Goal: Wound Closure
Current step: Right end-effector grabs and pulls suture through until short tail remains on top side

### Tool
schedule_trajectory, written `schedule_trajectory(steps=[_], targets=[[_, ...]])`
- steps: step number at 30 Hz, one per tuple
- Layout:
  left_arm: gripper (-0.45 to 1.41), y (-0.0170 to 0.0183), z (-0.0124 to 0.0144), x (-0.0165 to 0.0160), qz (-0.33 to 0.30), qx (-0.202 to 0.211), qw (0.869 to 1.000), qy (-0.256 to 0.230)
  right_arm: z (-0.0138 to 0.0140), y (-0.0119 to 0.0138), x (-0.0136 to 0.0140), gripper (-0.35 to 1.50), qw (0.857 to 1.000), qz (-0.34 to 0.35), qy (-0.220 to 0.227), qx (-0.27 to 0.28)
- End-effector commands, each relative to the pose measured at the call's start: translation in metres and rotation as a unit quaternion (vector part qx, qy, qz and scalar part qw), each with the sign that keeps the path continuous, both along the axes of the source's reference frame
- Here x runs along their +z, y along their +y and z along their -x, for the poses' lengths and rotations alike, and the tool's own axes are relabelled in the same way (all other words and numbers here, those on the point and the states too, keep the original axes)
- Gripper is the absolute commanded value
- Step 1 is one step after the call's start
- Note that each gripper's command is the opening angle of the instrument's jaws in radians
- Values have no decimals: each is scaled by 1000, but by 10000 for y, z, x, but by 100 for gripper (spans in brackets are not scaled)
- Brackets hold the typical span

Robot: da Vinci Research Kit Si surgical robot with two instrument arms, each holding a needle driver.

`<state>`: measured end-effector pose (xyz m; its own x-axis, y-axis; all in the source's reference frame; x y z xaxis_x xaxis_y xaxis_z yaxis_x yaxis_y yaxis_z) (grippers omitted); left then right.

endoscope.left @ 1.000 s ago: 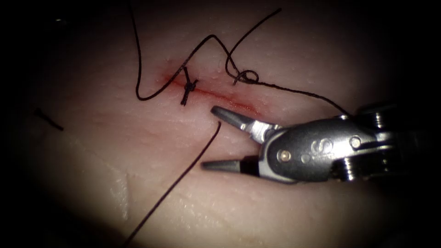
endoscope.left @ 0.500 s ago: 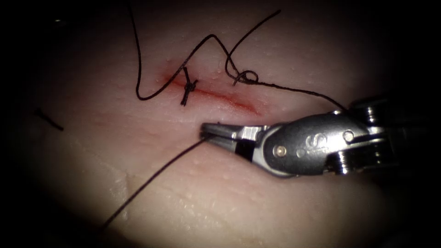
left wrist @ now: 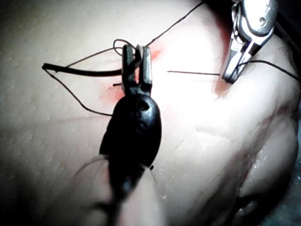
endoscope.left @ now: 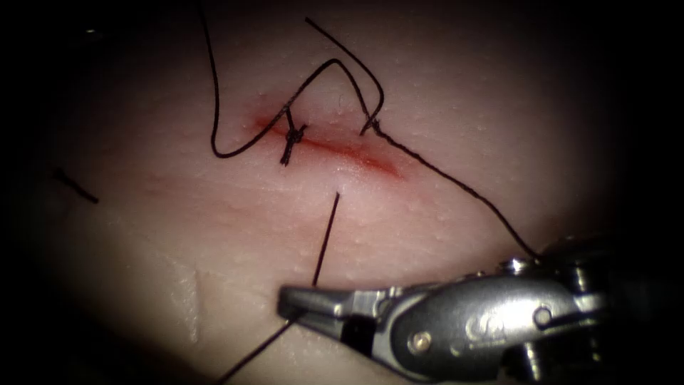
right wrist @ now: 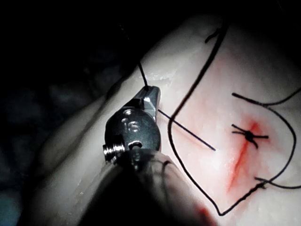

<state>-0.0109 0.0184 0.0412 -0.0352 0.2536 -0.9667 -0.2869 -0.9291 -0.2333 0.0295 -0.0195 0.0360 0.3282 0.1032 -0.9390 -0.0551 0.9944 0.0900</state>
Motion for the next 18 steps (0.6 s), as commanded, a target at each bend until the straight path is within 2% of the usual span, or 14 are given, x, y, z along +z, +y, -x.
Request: schedule_trajectory(steps=[1,7,18], targets=[[-45,-8,7,6,-1,1,1000,-1,-7,-17,-7,-35,1000,-1,2,-6],[-45,-8,7,6,-1,1,1000,-1,-8,-33,-26,-35,1000,2,4,-14],[-45,-9,7,5,-1,0,1000,-1,-3,-39,-32,-35,1000,2,6,-17]])
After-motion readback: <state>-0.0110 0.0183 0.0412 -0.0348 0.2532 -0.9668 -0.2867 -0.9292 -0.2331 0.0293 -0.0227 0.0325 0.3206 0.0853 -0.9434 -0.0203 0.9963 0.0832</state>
